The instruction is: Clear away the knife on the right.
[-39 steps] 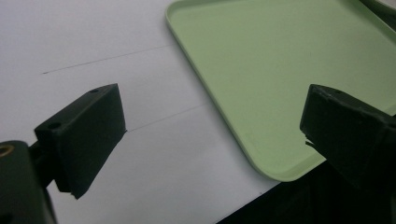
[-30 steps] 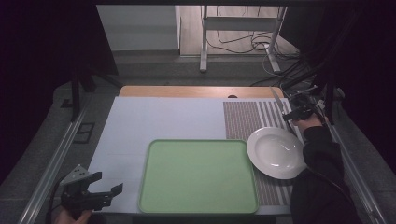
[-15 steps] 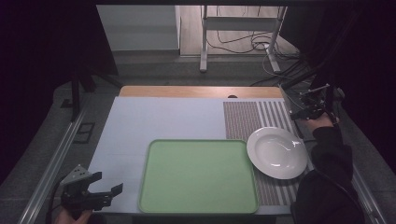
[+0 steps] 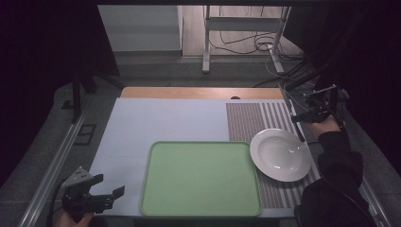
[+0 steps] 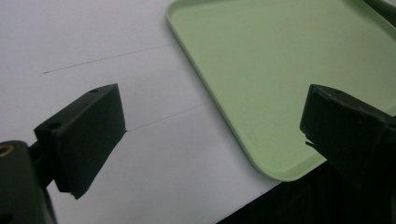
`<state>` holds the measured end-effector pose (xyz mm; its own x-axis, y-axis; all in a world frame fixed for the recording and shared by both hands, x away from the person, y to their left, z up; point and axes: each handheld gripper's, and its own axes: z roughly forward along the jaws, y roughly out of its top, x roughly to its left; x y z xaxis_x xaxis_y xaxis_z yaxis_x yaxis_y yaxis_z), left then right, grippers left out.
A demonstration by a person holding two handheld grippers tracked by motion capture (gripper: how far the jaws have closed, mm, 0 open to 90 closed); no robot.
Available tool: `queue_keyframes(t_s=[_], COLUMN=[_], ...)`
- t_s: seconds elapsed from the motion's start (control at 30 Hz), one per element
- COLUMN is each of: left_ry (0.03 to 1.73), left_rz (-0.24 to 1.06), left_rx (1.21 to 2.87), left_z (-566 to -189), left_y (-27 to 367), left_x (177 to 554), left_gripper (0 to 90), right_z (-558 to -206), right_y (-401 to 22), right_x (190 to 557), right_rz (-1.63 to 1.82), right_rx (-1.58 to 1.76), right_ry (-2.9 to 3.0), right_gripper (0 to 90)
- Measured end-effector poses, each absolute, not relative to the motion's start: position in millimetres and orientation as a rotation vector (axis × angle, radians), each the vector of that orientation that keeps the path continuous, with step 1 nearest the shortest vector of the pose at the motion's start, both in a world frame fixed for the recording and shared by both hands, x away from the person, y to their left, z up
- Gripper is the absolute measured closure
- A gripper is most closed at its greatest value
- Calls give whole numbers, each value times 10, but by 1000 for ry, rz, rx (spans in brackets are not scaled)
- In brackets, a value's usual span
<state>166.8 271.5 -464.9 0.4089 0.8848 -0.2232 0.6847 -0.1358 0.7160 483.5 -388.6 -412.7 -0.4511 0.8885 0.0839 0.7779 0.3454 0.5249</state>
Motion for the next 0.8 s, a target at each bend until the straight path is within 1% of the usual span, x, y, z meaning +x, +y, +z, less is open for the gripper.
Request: queue_keyframes(t_s=[0.43,0.8], left_ry=[1339,1340], left_rz=[329,329], left_rx=[1885,1885], left_z=[-4648,-4647], left_y=[2718,2715], left_x=[1665,1664], left_gripper=[61,61], right_z=[-4197,-4240], right_y=[-3371,-3057], right_x=[4612,4361], right_rz=[742,745], right_rx=[1407,1317], right_ry=[2523,2614], right_gripper=[813,813])
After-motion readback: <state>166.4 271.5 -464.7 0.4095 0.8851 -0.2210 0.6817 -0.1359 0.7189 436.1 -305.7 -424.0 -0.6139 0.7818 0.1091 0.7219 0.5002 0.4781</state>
